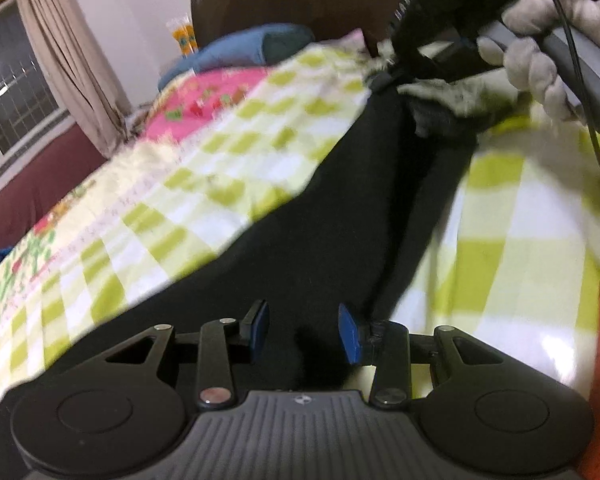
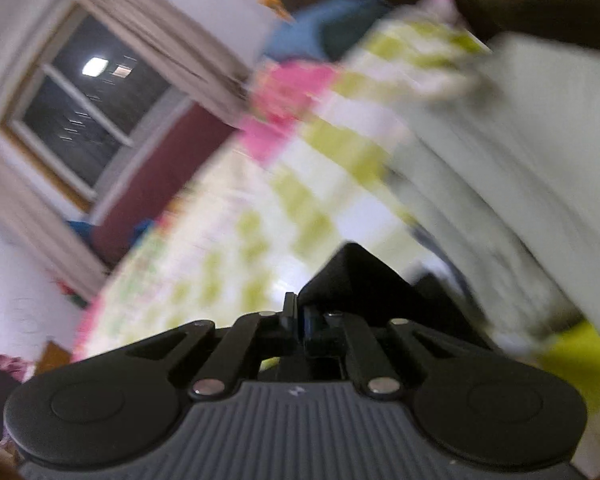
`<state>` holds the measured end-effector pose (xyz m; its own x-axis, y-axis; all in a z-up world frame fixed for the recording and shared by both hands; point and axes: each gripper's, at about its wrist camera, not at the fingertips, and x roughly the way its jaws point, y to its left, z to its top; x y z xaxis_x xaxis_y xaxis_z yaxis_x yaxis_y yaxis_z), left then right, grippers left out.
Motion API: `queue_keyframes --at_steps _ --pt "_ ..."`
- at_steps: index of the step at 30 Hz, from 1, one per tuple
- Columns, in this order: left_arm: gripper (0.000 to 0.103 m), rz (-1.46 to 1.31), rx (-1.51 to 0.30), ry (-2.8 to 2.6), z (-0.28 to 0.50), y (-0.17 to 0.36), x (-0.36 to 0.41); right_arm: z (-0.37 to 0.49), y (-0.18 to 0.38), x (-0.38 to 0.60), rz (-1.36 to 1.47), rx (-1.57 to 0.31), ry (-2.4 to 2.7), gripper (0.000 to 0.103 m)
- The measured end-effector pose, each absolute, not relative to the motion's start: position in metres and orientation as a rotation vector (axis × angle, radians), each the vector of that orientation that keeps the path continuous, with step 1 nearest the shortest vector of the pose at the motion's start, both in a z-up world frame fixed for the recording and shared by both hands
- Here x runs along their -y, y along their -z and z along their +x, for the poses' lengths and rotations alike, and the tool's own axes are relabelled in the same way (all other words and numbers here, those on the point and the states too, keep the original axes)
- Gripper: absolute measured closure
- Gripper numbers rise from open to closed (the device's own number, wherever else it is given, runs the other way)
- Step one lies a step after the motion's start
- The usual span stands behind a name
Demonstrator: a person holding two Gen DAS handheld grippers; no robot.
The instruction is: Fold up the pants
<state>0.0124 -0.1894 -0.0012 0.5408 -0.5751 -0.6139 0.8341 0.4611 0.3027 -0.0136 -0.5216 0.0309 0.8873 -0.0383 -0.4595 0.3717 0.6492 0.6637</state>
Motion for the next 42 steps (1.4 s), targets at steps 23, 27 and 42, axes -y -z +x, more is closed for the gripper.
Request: queue_keyframes --at_steps 23,27,42 --pt "0.074 0.691 -0.432 0.87 0.012 -0.009 0.198 -0.042 -0.006 0.524 0.804 -0.577 0.274 0.098" --pt "0.072 0.824 -0.512 0.901 -0.005 0.029 0.206 -0.058 0.036 0.534 0.917 -0.643 0.358 0.092" --pt "0.069 0.769 -0.461 0.948 -0.009 0.012 0.214 -0.049 0.026 0.515 0.867 -0.616 0.388 0.081"
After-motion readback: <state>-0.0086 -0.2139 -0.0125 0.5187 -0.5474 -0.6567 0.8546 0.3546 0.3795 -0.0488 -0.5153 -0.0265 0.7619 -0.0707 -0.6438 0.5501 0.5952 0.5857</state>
